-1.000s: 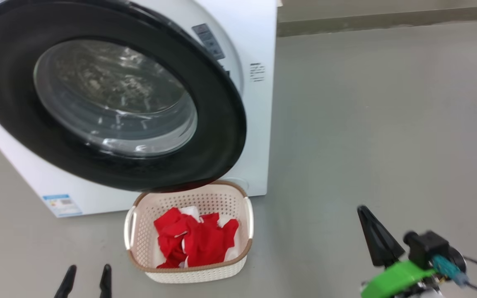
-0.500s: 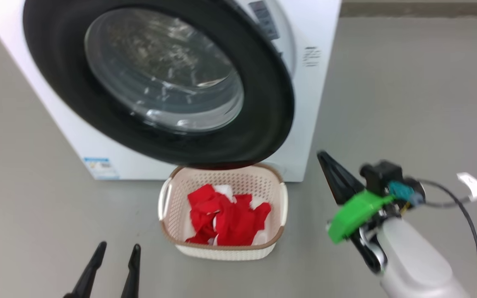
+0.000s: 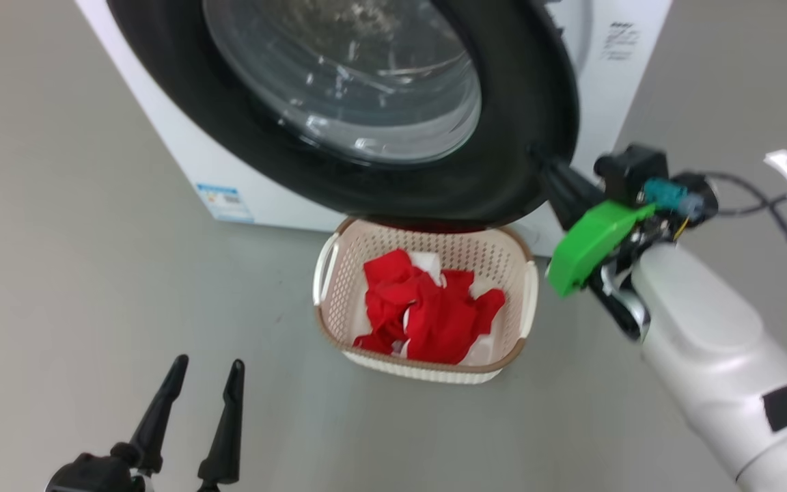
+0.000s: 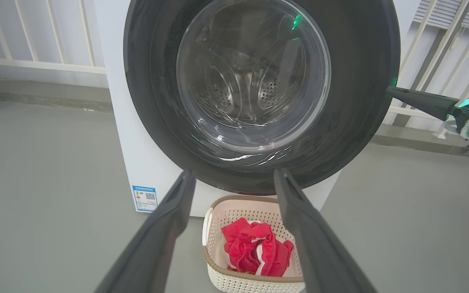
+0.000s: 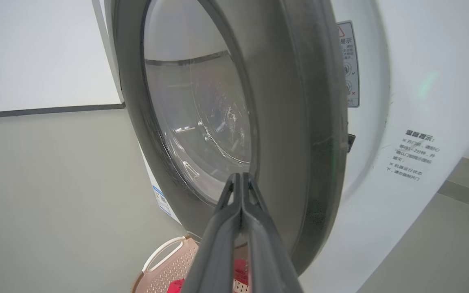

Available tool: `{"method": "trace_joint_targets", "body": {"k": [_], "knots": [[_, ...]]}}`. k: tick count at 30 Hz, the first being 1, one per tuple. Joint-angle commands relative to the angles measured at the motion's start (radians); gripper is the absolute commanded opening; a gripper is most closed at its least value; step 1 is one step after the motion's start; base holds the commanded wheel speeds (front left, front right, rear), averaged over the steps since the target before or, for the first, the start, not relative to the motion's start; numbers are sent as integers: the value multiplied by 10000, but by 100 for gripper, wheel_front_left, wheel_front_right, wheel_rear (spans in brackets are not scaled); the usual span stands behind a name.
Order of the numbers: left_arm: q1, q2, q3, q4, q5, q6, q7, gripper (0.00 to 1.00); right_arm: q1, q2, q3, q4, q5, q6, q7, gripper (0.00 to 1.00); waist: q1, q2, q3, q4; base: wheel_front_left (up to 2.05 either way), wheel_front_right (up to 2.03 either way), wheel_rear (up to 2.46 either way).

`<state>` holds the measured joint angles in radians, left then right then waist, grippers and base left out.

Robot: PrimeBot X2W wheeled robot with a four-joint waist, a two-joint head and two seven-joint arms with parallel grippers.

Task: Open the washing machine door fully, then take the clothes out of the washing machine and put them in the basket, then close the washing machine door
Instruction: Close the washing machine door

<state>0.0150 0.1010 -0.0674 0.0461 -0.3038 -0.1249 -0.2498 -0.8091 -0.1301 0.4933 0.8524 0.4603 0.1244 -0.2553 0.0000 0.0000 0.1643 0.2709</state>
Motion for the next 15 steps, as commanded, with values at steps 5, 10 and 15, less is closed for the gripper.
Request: {"method": "trace_joint_targets", "body": {"k": [5,10,15], "knots": [[-657,94,35,-34,-188,-57,-120,100,-1014,-146,244,213,213,63,-65,0,0,0,832,548,0,0,0],[-1025,107,-142,51,-289,-57,-120,100,-1672,-329,4,531,222,63,-65,0,0,0,1255,691,0,0,0],[-1372,159,-412,157,-363,-57,-120,100,-2272,-483,-301,818,90,63,-65,0,0,0,1607,913,0,0,0]]}}
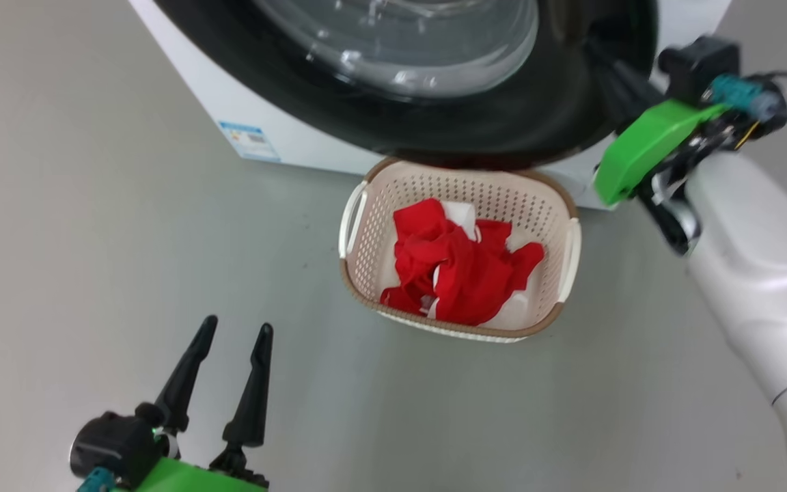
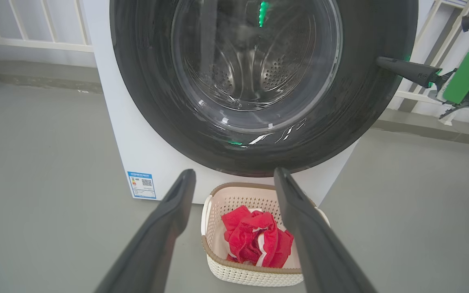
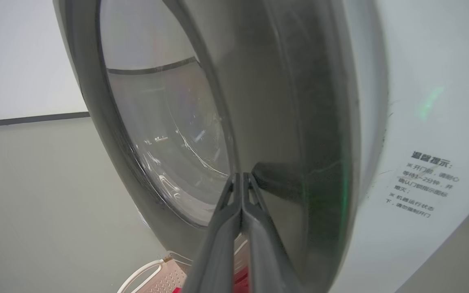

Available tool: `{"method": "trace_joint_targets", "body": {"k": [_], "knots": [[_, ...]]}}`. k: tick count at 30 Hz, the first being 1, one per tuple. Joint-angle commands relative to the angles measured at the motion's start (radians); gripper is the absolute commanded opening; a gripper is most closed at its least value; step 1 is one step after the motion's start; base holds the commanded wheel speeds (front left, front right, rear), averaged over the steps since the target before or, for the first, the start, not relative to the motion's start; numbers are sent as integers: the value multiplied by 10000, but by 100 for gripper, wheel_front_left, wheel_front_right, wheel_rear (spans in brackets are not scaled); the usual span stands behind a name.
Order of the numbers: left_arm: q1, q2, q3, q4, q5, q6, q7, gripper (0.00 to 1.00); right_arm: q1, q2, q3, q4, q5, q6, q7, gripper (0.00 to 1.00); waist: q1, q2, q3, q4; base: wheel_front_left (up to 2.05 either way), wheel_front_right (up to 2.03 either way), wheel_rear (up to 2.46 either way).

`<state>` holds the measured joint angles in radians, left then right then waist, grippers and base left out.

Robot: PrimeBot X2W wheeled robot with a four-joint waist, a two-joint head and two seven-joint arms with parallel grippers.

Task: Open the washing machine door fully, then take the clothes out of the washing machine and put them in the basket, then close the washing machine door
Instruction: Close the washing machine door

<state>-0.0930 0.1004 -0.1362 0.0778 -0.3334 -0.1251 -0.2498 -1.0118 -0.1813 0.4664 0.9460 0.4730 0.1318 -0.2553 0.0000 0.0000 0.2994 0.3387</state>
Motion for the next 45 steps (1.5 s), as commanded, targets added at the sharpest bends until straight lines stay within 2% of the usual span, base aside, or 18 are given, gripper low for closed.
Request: {"method": "trace_joint_targets", "body": {"k": [1,14,19,26,28,29,30,35,45], "knots": [[-363,166,233,-152,-87,-55,-120,100,-379,0,-102,-44,-30,-11,-65,0,0,0,331,293,0,0,0],[-887,280,-201,-9,-316,-55,-120,100,-2220,-517,-1316,946,-235,-11,-65,0,0,0,1029,1130,0,0,0],[-924,307,-142,31,-288,-56,-120,100,-2348,-389,-1573,970,-439,-11,-65,0,0,0,1003,1092,0,0,0],[-915,366,79,90,-294,-56,-120,100,-1467,16,-1836,168,-489,-11,-65,0,0,0,625,554,0,0,0],[-923,376,144,121,-289,-56,-120,100,-1054,120,-1868,-180,-483,-11,-65,40,0,0,480,323,0,0,0],[-927,373,188,153,-282,-56,-120,100,-840,159,-1872,-349,-501,-11,-65,66,0,0,397,201,0,0,0],[-931,366,237,181,-280,-56,-120,100,-619,202,-1878,-518,-510,-11,-65,100,0,0,304,74,0,0,0],[-857,392,433,324,-276,-56,-120,100,501,336,-2104,-1385,-656,-11,-65,100,0,0,-232,-605,0,0,0],[-355,363,1038,598,-381,-56,-120,100,3247,769,-3245,-2866,-1169,-11,-65,100,0,0,-1487,-1942,0,0,0]]}}
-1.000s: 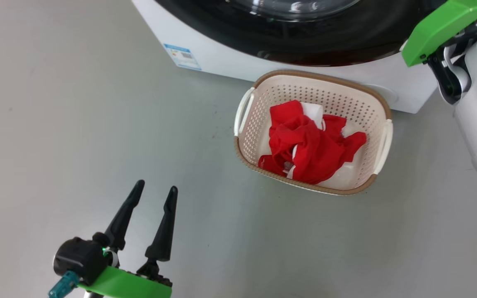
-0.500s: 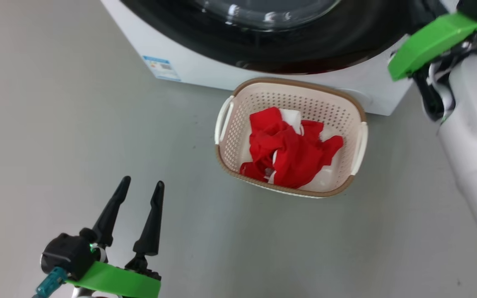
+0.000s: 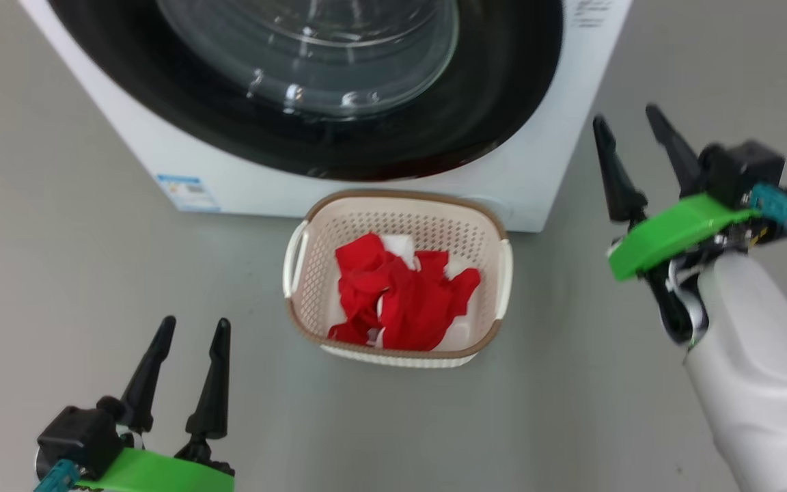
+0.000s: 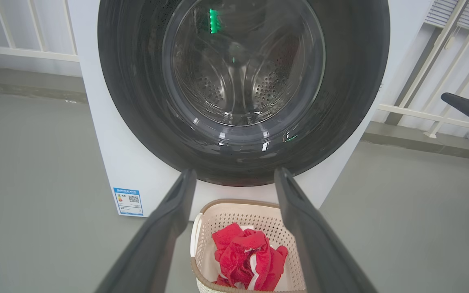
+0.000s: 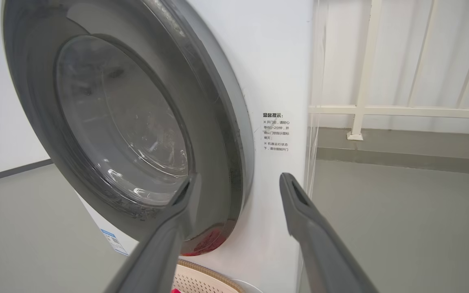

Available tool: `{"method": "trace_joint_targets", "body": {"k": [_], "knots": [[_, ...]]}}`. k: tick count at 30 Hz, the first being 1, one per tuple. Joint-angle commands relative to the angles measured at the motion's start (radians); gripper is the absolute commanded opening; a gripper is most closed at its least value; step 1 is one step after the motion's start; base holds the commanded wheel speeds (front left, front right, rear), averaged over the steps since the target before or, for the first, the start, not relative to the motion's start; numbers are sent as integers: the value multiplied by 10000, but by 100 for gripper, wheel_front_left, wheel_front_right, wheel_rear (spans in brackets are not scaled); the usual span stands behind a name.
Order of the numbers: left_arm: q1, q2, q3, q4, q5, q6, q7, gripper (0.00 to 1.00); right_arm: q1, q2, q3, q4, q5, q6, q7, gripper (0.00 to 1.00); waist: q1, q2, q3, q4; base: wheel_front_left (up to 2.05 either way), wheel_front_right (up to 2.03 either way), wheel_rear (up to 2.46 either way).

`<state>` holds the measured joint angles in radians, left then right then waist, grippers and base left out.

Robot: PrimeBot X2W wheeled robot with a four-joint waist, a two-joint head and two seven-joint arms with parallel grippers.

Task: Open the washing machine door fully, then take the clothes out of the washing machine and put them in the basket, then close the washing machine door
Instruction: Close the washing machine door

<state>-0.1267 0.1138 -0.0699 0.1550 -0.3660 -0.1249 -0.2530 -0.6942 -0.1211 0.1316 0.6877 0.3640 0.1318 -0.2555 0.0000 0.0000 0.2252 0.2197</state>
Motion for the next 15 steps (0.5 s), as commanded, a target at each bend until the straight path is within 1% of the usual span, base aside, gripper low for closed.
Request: {"method": "trace_joint_targets", "body": {"k": [1,8,14,15], "knots": [[45,233,404,-153,-69,-57,-88,100,326,204,20,-422,-165,-11,-63,100,0,0,-854,-866,0,0,0],[481,270,585,-101,-143,-58,-88,100,1973,374,-401,-1560,-705,-11,-63,100,0,0,-1542,-1522,0,0,0],[852,182,697,-145,-62,-58,-88,100,3365,360,-714,-2583,-1061,-11,-63,100,0,0,-2054,-1774,0,0,0],[852,182,697,-145,-62,-58,-88,100,3365,360,-714,-2583,-1061,-11,-63,100,0,0,-2054,-1774,0,0,0]]}}
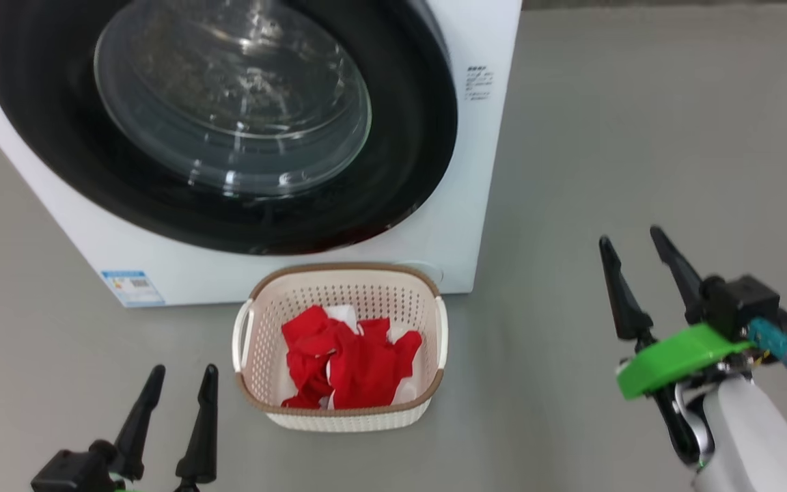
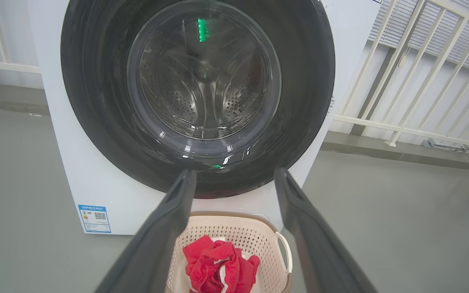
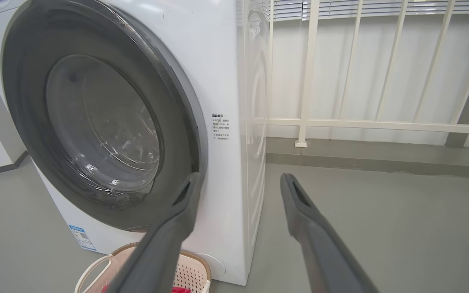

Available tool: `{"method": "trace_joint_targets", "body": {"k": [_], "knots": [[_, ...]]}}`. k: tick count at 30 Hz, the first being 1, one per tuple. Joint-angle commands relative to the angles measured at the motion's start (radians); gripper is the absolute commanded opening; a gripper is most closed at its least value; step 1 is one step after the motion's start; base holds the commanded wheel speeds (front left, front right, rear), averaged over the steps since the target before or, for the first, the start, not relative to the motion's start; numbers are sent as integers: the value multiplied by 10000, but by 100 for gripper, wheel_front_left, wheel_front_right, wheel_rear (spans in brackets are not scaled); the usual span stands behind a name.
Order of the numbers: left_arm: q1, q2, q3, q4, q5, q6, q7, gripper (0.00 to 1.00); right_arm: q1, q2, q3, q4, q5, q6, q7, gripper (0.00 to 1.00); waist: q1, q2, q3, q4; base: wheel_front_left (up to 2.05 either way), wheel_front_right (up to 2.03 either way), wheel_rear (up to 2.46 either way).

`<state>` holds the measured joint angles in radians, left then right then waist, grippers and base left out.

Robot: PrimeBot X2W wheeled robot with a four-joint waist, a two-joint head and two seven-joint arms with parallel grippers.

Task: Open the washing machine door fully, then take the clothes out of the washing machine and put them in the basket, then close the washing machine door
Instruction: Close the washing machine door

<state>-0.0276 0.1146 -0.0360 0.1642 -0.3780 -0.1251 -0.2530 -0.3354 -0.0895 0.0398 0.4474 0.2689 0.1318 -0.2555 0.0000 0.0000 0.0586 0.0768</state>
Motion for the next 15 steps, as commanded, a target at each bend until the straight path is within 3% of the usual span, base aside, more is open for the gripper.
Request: {"method": "trace_joint_targets", "body": {"k": [1,15], "knots": [[-68,155,374,-258,82,-56,-88,100,1,36,154,-309,-139,-11,-63,100,0,0,-471,-367,0,0,0],[838,249,900,-568,561,-56,-88,100,2822,5,-643,-2805,-459,-11,-63,100,0,0,-1450,-384,0,0,0]]}}
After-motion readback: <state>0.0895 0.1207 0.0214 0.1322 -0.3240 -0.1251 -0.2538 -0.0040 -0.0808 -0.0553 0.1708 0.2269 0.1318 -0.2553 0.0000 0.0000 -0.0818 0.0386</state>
